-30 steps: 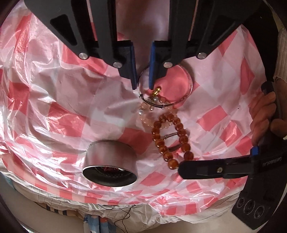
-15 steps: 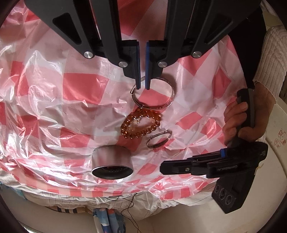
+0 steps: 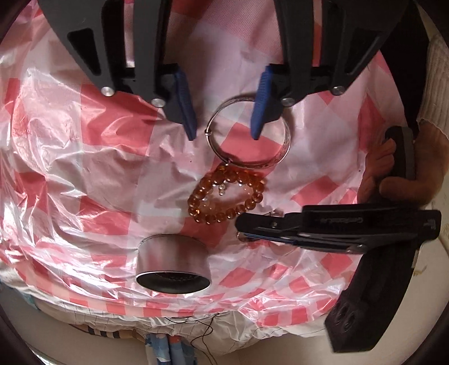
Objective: Organize jewelry
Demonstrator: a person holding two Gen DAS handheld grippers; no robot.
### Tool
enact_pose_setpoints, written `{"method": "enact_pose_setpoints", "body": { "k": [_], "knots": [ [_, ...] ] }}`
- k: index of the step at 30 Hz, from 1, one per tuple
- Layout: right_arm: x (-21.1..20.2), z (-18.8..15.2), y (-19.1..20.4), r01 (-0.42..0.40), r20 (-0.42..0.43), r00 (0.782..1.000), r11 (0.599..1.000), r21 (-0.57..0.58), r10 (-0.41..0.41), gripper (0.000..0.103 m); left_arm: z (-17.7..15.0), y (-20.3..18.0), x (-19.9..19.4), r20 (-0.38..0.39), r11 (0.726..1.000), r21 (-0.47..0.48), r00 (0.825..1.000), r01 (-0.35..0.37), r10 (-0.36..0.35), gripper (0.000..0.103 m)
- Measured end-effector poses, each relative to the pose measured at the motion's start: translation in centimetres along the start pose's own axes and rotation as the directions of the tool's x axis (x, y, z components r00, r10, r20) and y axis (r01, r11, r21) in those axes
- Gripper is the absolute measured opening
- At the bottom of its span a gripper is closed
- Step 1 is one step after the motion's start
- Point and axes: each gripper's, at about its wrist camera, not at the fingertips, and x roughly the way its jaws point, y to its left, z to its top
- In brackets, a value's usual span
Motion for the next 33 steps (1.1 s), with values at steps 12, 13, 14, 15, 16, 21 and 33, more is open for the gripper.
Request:
{"method": "enact_pose_setpoints", "body": {
  "k": [12, 13, 14, 15, 16, 21, 33],
  "knots": [
    [-1.5, -0.1, -0.2, 0.024, 0.062, 0.998, 1.0, -0.004, -0.024, 0.004, -0.2, -1.2, 0.4, -0.016, 0.998, 0.055, 0.999, -0.038, 0.039, 0.0],
    [-1.7, -0.1, -0.3, 0.011, 0.064, 0.998, 1.0, 0.004, -0.011, 0.004, -0.1, -0.8, 0.0, -0.004, 0.998, 0.044, 0.999, -0.037, 0.037, 0.0],
    [-1.7, 0.0, -0.4, -0.013, 0.061, 0.998, 1.0, 0.015, 0.012, 0.004, 0.0, -0.5, -0.2, 0.006, 0.998, 0.034, 0.999, -0.048, 0.048, 0.0],
    [-1.6, 0.0, -0.6, -0.039, 0.051, 0.998, 0.999, 0.033, 0.037, 0.004, 0.0, -0.2, -0.3, 0.01, 0.998, 0.025, 0.998, -0.064, 0.064, 0.0],
    [-1.4, 0.1, -0.8, -0.059, 0.039, 0.998, 0.997, 0.049, 0.057, 0.004, 0.1, 0.0, -0.2, 0.004, 0.997, 0.024, 0.998, -0.069, 0.069, 0.0],
    [-0.7, 0.0, -0.8, -0.055, 0.008, 0.998, 0.996, 0.068, 0.055, 0.014, 0.0, -0.4, 1.2, -0.041, 0.994, 0.044, 0.994, -0.098, 0.099, 0.014],
    [0.2, -0.1, 0.7, -0.009, 0.001, 1.0, 1.0, -0.028, 0.009, 0.042, -0.6, -1.5, 2.5, -0.078, 0.986, 0.109, 0.988, -0.123, 0.132, 0.02]
  ]
}}
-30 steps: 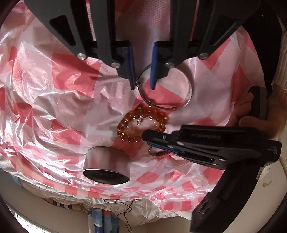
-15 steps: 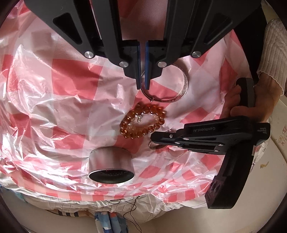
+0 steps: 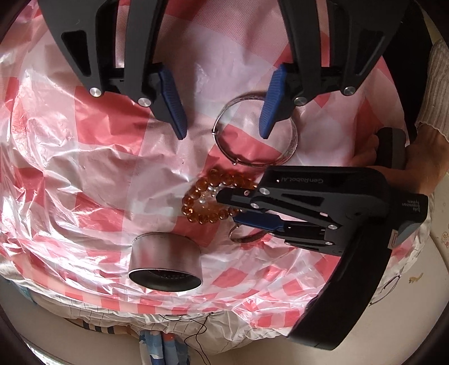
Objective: Organize jewelry
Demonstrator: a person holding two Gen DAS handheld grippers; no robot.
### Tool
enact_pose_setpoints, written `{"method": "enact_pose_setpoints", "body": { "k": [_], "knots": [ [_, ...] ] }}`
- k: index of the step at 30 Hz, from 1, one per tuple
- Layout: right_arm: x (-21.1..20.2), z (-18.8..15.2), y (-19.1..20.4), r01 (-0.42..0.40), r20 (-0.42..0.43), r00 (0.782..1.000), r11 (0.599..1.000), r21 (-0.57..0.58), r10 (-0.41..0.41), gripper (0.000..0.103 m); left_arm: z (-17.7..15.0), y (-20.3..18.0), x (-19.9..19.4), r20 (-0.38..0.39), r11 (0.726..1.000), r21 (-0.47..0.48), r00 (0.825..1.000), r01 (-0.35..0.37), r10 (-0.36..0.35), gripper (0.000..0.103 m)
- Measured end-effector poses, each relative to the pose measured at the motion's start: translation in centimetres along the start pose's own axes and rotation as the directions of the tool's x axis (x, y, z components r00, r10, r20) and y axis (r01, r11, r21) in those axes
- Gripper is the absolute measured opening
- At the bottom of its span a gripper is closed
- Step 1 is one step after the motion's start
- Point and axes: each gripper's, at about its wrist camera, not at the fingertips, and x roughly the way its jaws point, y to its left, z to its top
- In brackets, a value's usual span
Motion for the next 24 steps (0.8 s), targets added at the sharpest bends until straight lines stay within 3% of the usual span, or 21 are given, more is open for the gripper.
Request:
{"method": "enact_pose_setpoints", "body": {
  "k": [1, 5, 8, 13, 17, 19, 21, 24],
  "knots": [
    [0.1, -0.1, 0.4, 0.008, 0.0, 1.0, 1.0, -0.021, -0.008, 0.038, -0.1, -0.4, 0.1, -0.004, 1.0, 0.021, 1.0, -0.008, 0.008, 0.01],
    [0.2, -0.2, 1.2, 0.056, 0.011, 0.998, 0.996, -0.069, -0.056, 0.017, -0.1, -1.1, -0.6, 0.02, 0.999, 0.041, 1.0, 0.014, -0.015, 0.01],
    [-0.2, -0.1, 0.6, 0.049, 0.028, 0.998, 0.998, -0.041, -0.048, 0.006, 0.3, -0.1, -2.2, 0.088, 0.994, -0.025, 0.991, 0.103, -0.1, 0.01],
    [-1.2, 0.3, -0.7, -0.001, 0.06, 0.998, 1.0, 0.03, 0.0, 0.005, 0.6, 2.2, -4.9, 0.216, 0.967, -0.115, 0.956, 0.229, -0.2, 0.01],
    [-1.1, 0.3, -1.6, -0.082, 0.031, 0.996, 0.992, 0.092, 0.079, 0.005, 0.6, 3.2, -5.7, 0.261, 0.952, -0.153, 0.94, 0.266, -0.221, 0.01],
    [-1.2, 0.4, -1.6, -0.13, 0.026, 0.991, 0.986, 0.103, 0.128, 0.012, 0.7, 3.4, -5.8, 0.264, 0.952, -0.16, 0.94, 0.262, -0.214, 0.01],
    [-2.2, 0.4, -0.8, -0.175, 0.064, 0.983, 0.982, 0.067, 0.171, 0.06, 0.7, 3.5, -5.8, 0.266, 0.951, -0.165, 0.94, 0.263, -0.214, 0.01],
    [-3.7, 0.3, 1.9, -0.219, 0.102, 0.969, 0.973, -0.073, 0.225, 0.064, 0.7, 3.6, -5.9, 0.27, 0.949, -0.166, 0.938, 0.266, -0.216, 0.01]
  ]
}}
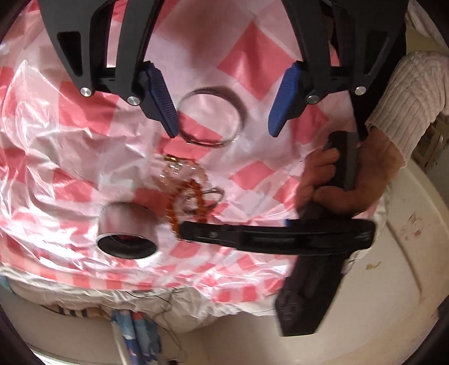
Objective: Organize jewelry
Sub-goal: 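Lift the amber bead bracelet with the left tool toward the tin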
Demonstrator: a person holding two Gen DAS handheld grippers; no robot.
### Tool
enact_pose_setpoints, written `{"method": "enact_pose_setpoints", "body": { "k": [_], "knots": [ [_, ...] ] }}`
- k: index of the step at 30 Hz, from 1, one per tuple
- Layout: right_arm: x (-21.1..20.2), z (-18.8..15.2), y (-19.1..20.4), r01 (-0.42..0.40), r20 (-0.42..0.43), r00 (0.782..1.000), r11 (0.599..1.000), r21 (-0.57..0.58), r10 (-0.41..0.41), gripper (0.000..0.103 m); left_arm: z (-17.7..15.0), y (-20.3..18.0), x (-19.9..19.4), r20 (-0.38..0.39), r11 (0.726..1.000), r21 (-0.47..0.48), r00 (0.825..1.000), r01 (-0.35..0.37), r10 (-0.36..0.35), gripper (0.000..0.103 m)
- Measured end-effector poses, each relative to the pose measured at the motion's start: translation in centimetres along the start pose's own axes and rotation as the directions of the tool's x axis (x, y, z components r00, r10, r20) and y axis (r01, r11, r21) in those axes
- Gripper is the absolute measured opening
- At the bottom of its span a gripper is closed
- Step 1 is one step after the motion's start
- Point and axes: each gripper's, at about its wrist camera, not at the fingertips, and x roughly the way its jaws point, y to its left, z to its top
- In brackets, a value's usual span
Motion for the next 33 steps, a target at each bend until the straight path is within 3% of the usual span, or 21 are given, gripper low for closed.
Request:
{"method": "enact_pose_setpoints", "body": {
  "k": [2, 5, 10, 14, 18, 23, 28, 33],
  "knots": [
    [0.7, 0.0, 0.9, 0.02, -0.024, 0.999, 0.998, -0.058, -0.021, 0.064, -0.1, 0.0, 0.0, -0.001, 1.0, -0.001, 1.0, 0.002, -0.002, 0.01],
    [2.6, 0.0, 1.7, 0.048, -0.097, 0.993, 0.992, -0.12, -0.06, 0.043, -0.1, -0.1, 0.1, -0.003, 1.0, 0.002, 1.0, 0.004, -0.004, 0.01],
    [4.5, -0.5, 2.9, 0.08, -0.171, 0.977, 0.964, -0.252, -0.126, 0.025, -0.1, -0.2, 0.1, -0.003, 1.0, 0.002, 1.0, 0.005, -0.005, 0.01],
    [5.1, -0.6, 2.8, 0.056, -0.18, 0.978, 0.959, -0.277, -0.109, 0.007, -0.1, -0.1, 0.0, -0.001, 1.0, 0.001, 1.0, 0.004, -0.004, 0.01],
    [4.3, -0.5, 1.7, 0.018, -0.145, 0.988, 0.983, -0.185, -0.045, 0.004, 0.1, -0.2, -0.1, 0.007, 1.0, -0.004, 1.0, 0.003, -0.003, 0.01],
    [2.0, 0.6, -1.0, -0.126, -0.039, 0.991, 0.992, 0.031, 0.127, 0.005, 0.2, 0.1, -0.5, 0.019, 1.0, -0.016, 1.0, 0.001, -0.001, 0.01],
    [0.1, 1.4, -3.5, -0.246, 0.087, 0.968, 0.953, 0.175, 0.234, 0.005, 0.2, 0.3, -0.7, 0.023, 1.0, -0.019, 1.0, 0.001, 0.0, 0.01],
    [-2.4, 1.9, -6.5, -0.345, 0.237, 0.929, 0.897, 0.275, 0.285, 0.005, 0.3, 0.3, -0.9, 0.028, 1.0, -0.018, 1.0, -0.002, 0.003, 0.01]
  ]
}}
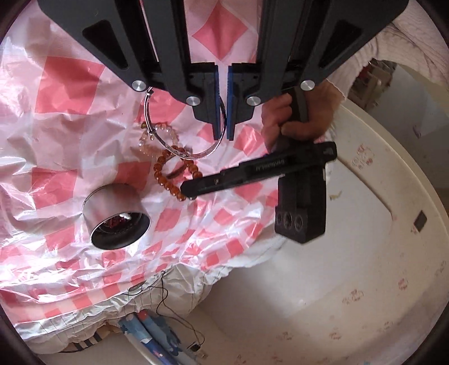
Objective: Organize jewelry
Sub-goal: 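Lift the amber bead bracelet with the left tool toward the tin, then carry the amber bracelet over the silver tin and open the left tool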
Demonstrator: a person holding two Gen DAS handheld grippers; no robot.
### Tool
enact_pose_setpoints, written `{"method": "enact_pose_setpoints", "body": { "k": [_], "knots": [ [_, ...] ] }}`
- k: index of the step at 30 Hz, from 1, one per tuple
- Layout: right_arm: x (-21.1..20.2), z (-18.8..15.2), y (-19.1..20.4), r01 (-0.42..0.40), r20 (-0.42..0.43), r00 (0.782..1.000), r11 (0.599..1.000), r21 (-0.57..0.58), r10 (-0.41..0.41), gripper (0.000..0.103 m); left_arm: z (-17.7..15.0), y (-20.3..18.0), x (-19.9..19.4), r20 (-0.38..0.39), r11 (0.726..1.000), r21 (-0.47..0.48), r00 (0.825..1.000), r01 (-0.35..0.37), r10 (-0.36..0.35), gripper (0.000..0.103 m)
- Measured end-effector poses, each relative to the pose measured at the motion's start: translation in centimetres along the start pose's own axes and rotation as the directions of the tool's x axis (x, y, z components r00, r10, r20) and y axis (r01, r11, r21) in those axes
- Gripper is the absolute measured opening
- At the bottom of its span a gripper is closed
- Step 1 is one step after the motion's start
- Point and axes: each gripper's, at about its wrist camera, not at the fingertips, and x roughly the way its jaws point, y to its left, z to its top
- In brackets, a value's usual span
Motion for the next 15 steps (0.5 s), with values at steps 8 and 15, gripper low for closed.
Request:
{"method": "enact_pose_setpoints", "body": {
  "k": [8, 15],
  "knots": [
    [-1.7, 1.1, -1.4, -0.017, 0.07, 0.997, 0.998, 0.058, 0.013, 0.005, 0.2, -1.2, 0.6, -0.004, 0.998, 0.046, 0.999, -0.039, 0.039, 0.01],
    [-1.7, 1.2, -2.2, -0.01, 0.076, 0.997, 0.997, 0.078, 0.004, 0.005, 0.4, -2.0, 0.9, 0.004, 0.99, 0.098, 0.994, -0.106, 0.106, 0.01]
  ]
}}
